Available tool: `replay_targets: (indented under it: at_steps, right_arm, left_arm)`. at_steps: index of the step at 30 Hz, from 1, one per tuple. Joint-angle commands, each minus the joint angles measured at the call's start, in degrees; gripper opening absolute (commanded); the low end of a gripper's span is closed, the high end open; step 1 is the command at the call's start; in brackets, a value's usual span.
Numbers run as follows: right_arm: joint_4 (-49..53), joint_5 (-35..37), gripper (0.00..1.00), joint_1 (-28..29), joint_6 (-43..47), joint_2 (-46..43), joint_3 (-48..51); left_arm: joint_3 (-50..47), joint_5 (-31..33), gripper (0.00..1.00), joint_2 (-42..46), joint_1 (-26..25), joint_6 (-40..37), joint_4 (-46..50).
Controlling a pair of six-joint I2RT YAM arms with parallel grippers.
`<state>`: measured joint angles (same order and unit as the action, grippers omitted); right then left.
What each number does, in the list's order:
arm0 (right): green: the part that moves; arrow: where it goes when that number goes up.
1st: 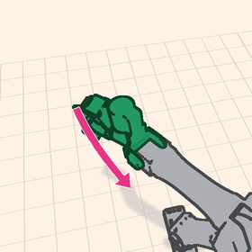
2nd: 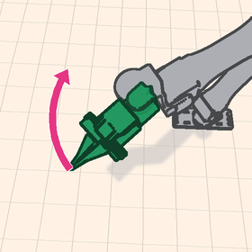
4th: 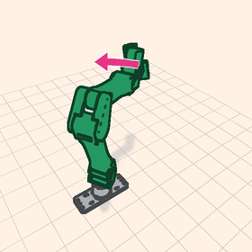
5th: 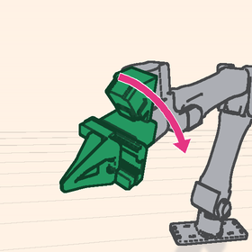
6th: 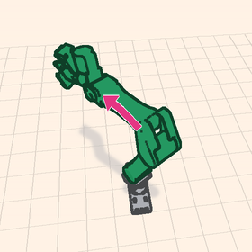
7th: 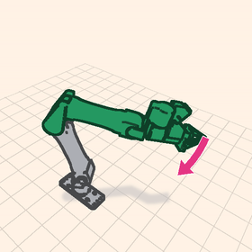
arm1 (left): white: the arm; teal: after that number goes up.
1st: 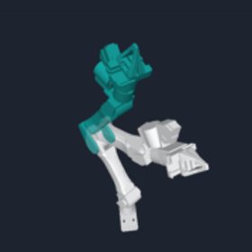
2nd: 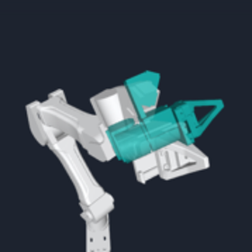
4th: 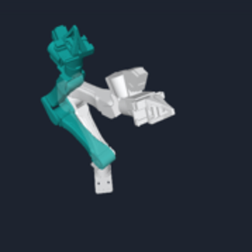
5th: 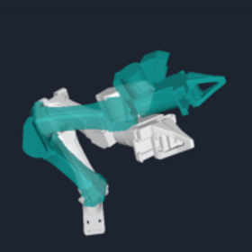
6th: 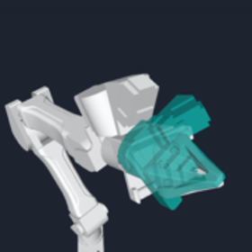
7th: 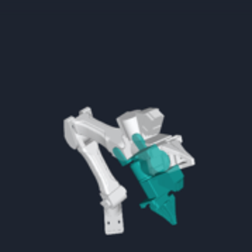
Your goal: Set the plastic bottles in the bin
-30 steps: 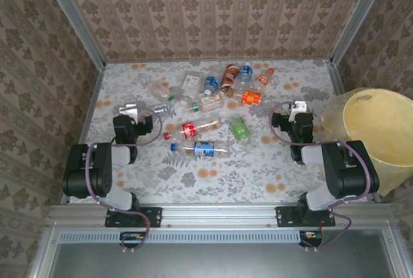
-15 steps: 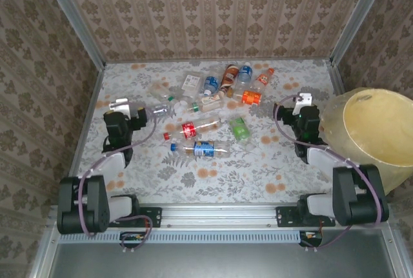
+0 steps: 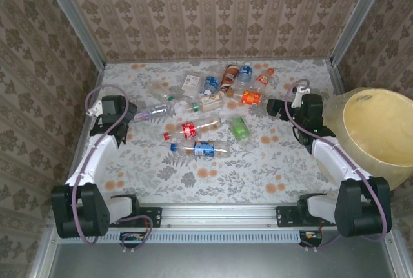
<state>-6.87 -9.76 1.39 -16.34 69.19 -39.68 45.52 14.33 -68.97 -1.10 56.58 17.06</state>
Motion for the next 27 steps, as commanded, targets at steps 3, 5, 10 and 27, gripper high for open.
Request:
replay_targets:
  at_steps: [3,5,10,27]
  right_arm:
    - [13.3,-9.35,1.0,0.7,-2.84,2.71,-7.83]
    - [15.25,-9.97,1.0,1.1,-2.55,3.29,-9.25]
    - [17.45,-9.84,1.0,2.28,-1.77,3.41,-10.91]
    - [20.51,-5.15,1.0,4.58,1.75,-1.04,-10.16]
  left_arm:
    - [3.07,-6.32,1.0,-7.68,0.01,24.77,5.04]
    - [4.09,-7.45,1.0,-10.82,-0.04,27.5,3.63]
    - [7.16,-7.07,1.0,-17.03,-0.21,30.24,-1.07]
    - [18.03,-8.09,0.86,-35.31,-2.15,42.0,-5.98]
